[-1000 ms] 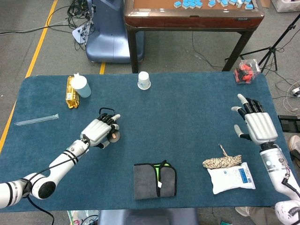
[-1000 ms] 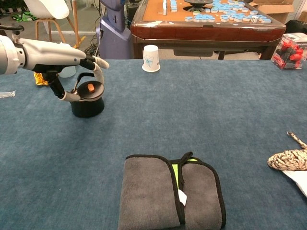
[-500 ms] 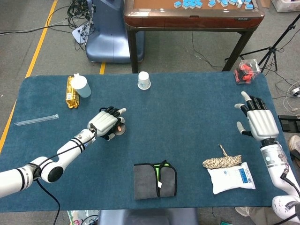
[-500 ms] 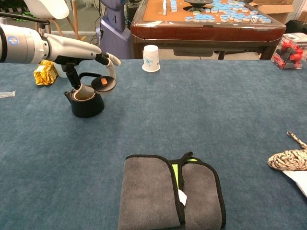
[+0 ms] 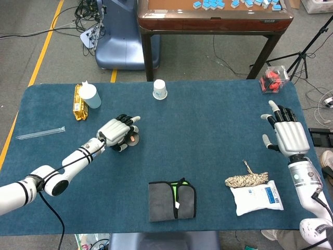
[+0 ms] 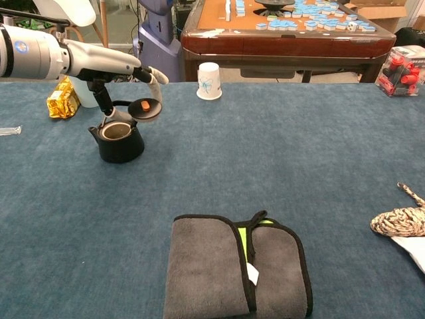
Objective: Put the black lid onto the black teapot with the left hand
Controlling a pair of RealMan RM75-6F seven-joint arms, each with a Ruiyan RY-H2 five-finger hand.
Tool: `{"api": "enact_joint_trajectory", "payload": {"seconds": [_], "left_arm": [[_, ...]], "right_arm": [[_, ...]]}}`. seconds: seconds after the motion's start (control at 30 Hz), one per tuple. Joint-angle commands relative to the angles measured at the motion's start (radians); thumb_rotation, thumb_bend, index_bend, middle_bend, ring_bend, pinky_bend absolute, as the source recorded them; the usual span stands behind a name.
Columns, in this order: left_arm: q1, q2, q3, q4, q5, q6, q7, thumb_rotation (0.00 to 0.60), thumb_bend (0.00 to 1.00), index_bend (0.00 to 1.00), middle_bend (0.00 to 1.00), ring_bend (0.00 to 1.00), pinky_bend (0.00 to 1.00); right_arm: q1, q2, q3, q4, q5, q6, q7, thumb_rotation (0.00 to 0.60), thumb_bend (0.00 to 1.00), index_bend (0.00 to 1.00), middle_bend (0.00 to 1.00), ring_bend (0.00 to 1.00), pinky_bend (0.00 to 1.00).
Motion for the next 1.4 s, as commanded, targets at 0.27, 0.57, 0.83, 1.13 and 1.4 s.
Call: {"api": "enact_joint_trajectory", "payload": {"seconds": [0.27, 0.57, 0.83, 1.13, 1.4], "left_arm": [[-0.016, -0.015, 0.028, 0.104, 0.157, -0.016, -0.197, 0.6, 0.34, 0.32, 0.0, 0.0, 0.0], [-0.037, -0.026, 0.079, 0.211, 0.289, 0.012, -0.381, 0.6, 0.34, 0.32, 0.0, 0.0, 0.0], [-0.051, -0.057, 0.154, 0.345, 0.398, 0.081, -0.576, 0.6, 0.34, 0.32, 0.0, 0.0, 0.0], [-0.038, -0.053, 0.235, 0.422, 0.465, 0.174, -0.711, 0.6, 0.34, 0.32, 0.0, 0.0, 0.0], [-0.014, -0.043, 0.266, 0.427, 0.467, 0.222, -0.73, 0.6, 0.34, 0.32, 0.0, 0.0, 0.0]], "right_arm": [[-0.03, 0.035, 0.002, -0.086, 0.014, 0.072, -0.05, 0.6, 0.42, 0.25, 0.04, 0.01, 0.0], [-0.021, 0.018, 0.005, -0.118, 0.04, 0.096, -0.109, 0.6, 0.42, 0.25, 0.04, 0.01, 0.0], [-0.029, 0.012, 0.0, -0.158, 0.05, 0.137, -0.161, 0.6, 0.42, 0.25, 0.04, 0.01, 0.0], [-0.013, -0.008, 0.005, -0.178, 0.07, 0.151, -0.214, 0.6, 0.42, 0.25, 0.04, 0.01, 0.0], [-0.002, -0.02, 0.005, -0.19, 0.069, 0.155, -0.233, 0.6, 0.42, 0.25, 0.04, 0.01, 0.0]]}}
